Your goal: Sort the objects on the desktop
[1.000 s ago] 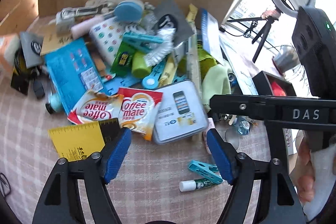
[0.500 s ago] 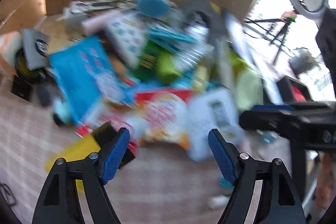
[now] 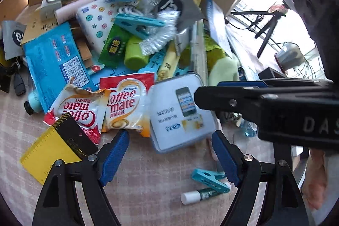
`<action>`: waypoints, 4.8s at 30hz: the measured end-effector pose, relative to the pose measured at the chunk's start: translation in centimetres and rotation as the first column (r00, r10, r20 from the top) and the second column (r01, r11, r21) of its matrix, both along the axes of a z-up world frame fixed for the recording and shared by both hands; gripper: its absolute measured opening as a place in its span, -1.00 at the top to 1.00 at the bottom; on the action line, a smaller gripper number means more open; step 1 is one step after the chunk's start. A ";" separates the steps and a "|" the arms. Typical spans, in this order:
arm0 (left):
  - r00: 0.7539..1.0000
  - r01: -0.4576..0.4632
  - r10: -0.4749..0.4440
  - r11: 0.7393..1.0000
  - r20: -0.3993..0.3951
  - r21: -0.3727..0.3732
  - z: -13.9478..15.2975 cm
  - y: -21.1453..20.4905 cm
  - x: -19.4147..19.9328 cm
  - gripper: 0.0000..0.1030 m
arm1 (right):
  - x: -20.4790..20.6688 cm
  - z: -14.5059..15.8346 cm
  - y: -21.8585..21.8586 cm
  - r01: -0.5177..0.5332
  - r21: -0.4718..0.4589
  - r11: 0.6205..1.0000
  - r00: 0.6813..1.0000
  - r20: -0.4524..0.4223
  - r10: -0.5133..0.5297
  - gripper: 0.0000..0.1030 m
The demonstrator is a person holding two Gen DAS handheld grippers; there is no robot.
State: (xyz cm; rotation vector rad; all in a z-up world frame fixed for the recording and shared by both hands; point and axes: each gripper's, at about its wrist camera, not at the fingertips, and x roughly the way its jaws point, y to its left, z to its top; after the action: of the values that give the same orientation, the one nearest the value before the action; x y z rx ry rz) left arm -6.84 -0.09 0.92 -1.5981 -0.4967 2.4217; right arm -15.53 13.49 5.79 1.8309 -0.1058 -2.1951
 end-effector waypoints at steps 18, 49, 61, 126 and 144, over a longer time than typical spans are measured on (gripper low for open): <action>0.999 0.049 -0.048 0.992 -0.009 0.120 -0.7 2.3 -1.4 -0.64 | -0.6 -1.4 1.6 0.002 -0.007 1.000 0.997 0.079 -0.002 0.36; 0.898 0.417 -0.412 0.909 -0.156 -0.001 7.9 24.0 2.6 -0.65 | 14.0 6.1 20.2 0.318 -0.060 0.946 0.946 -0.041 -0.321 0.26; 0.805 0.583 -0.579 0.812 -0.130 -0.008 7.0 40.3 4.1 -0.65 | 22.6 5.3 34.4 0.528 -0.045 0.848 0.848 -0.022 -0.529 0.25; 0.814 0.571 -0.574 0.760 0.090 -0.311 -0.1 11.4 8.2 -0.07 | 12.7 1.2 8.3 0.018 -0.119 0.993 1.000 0.001 -0.018 0.19; 0.908 0.417 -0.407 0.863 0.097 -0.285 0.8 7.3 12.2 0.65 | 11.0 -1.3 2.6 -0.174 -0.016 0.985 0.984 -0.046 0.173 0.34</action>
State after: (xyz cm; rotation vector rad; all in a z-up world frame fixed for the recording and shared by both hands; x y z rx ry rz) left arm 5.38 7.21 1.73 -1.6508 0.2133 2.2126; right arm -4.52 16.11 4.52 1.7105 0.0401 -2.1047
